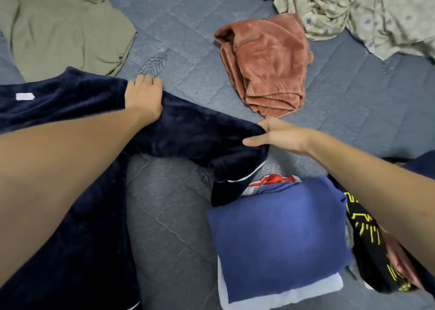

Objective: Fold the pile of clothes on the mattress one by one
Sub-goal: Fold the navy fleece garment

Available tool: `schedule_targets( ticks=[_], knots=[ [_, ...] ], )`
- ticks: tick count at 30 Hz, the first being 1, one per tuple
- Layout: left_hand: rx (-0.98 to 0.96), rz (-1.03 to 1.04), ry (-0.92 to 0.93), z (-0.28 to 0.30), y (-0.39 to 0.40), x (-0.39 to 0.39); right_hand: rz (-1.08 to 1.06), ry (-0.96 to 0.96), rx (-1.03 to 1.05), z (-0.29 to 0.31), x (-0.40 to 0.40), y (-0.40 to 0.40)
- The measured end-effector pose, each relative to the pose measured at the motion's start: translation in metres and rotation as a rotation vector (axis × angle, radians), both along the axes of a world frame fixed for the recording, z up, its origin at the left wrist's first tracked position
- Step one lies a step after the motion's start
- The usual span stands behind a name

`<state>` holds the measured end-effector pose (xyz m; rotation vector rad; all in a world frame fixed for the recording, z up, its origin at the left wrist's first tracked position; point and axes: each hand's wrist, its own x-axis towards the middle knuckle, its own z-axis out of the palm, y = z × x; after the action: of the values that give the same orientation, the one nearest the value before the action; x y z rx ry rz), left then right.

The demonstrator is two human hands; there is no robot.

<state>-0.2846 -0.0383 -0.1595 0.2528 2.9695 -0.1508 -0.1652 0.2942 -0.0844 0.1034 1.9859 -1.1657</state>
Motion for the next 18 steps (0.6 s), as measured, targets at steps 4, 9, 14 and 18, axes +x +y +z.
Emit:
schedule_targets(
  ticks=[4, 9, 14, 18],
  knots=[
    [0.039, 0.006, 0.019, 0.003, 0.001, 0.009, -0.005, 0.220, 0.198, -0.001, -0.001, 0.013],
    [0.215, -0.084, 0.111, 0.008, 0.026, 0.039, 0.096, 0.125, 0.483, -0.017, -0.004, 0.029],
    [0.278, -0.151, -0.055, -0.009, 0.037, 0.081, 0.185, 0.280, 0.822, -0.037, 0.010, 0.031],
    [0.344, -0.135, -0.108, -0.019, 0.024, 0.095, 0.248, 0.501, 0.867, -0.042, 0.030, 0.004]
  ],
)
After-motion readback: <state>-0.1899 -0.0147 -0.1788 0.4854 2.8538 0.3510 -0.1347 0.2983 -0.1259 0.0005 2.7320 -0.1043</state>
